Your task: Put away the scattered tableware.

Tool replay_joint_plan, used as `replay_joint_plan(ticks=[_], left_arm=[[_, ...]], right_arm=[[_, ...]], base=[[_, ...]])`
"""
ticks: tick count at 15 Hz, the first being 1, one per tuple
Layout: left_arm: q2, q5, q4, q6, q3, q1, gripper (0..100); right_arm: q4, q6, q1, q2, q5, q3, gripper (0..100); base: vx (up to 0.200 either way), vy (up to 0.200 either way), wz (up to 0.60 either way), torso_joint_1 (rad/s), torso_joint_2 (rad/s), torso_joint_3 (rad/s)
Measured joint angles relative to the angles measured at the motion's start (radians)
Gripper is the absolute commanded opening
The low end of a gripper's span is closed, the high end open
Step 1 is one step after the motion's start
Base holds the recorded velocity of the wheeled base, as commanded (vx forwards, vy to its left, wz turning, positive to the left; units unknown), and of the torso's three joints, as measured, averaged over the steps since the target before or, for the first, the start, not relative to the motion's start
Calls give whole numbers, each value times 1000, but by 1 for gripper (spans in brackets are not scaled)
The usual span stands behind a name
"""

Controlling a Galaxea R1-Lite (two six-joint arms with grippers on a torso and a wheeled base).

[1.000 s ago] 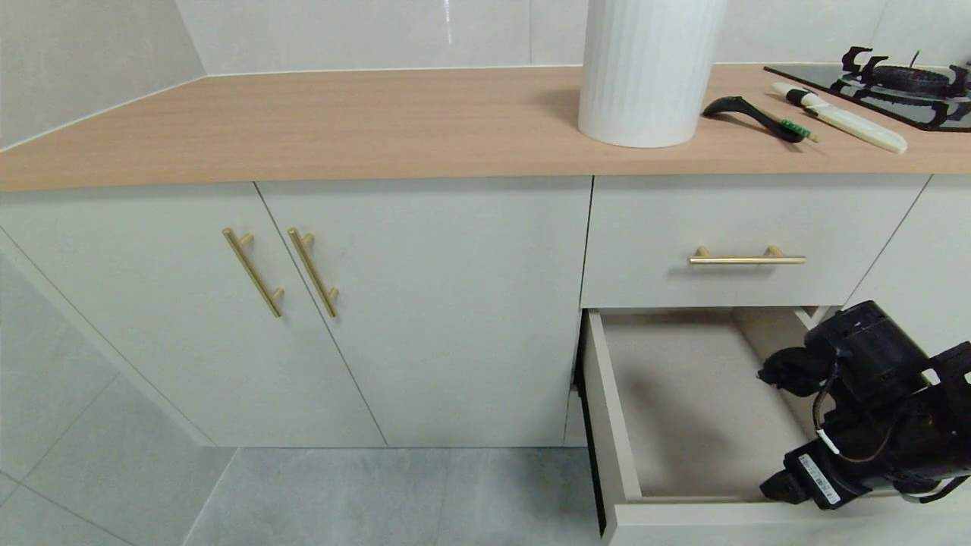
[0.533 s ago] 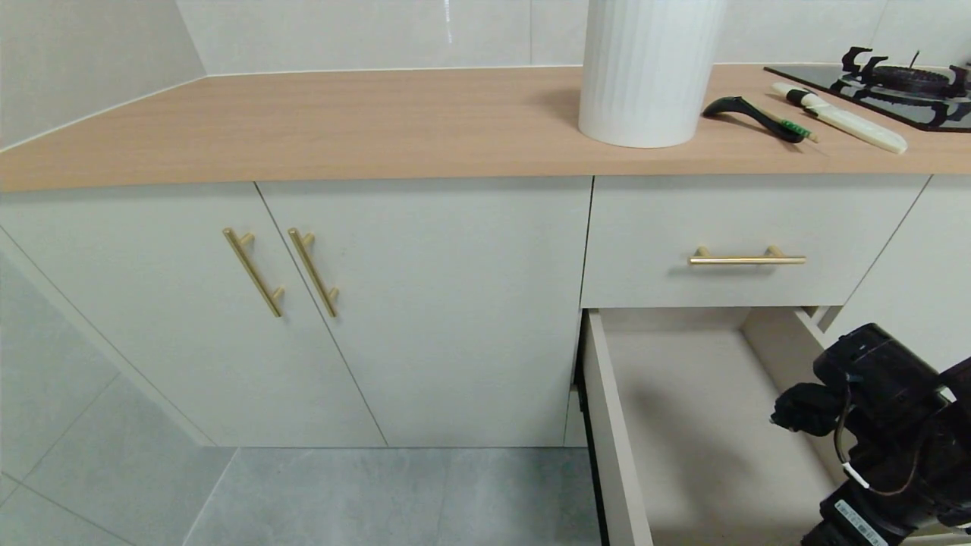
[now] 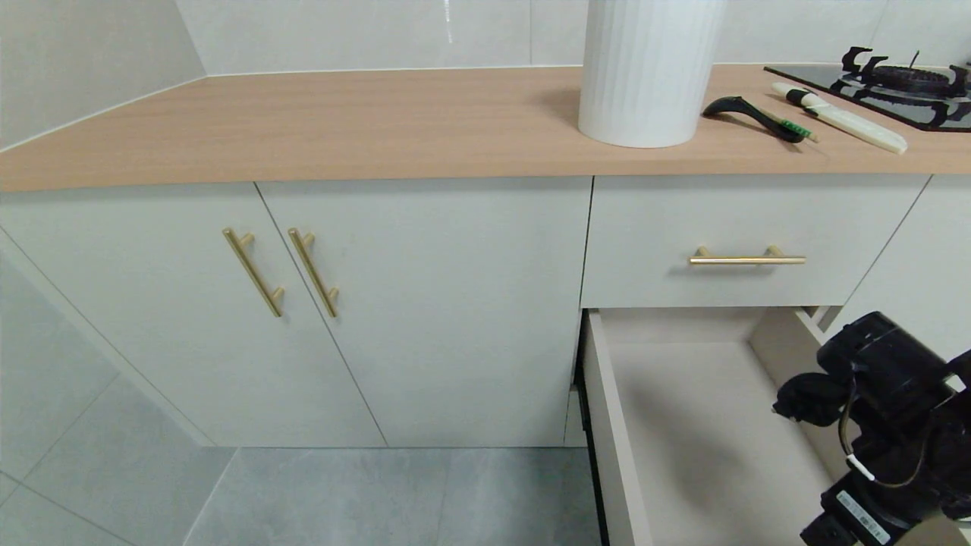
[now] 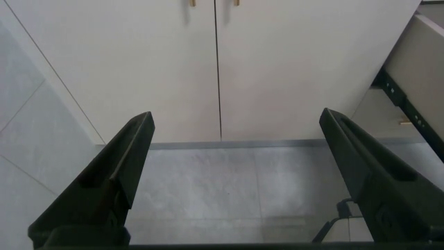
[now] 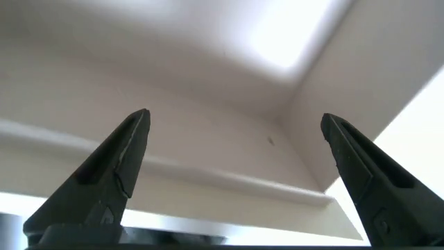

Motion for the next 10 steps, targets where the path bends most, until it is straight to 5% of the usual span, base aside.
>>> replay_joint_plan(ticks=[5,10], left_arm=[[0,0,0,0,0,0,100],[0,0,0,0,0,0,100]], right_arm=[[-45,137,0,-129,87,-107,100],[-275,124,-77,-248,173,-79,100]], base=[[0,0,0,0,0,0],[0,0,0,0,0,0]])
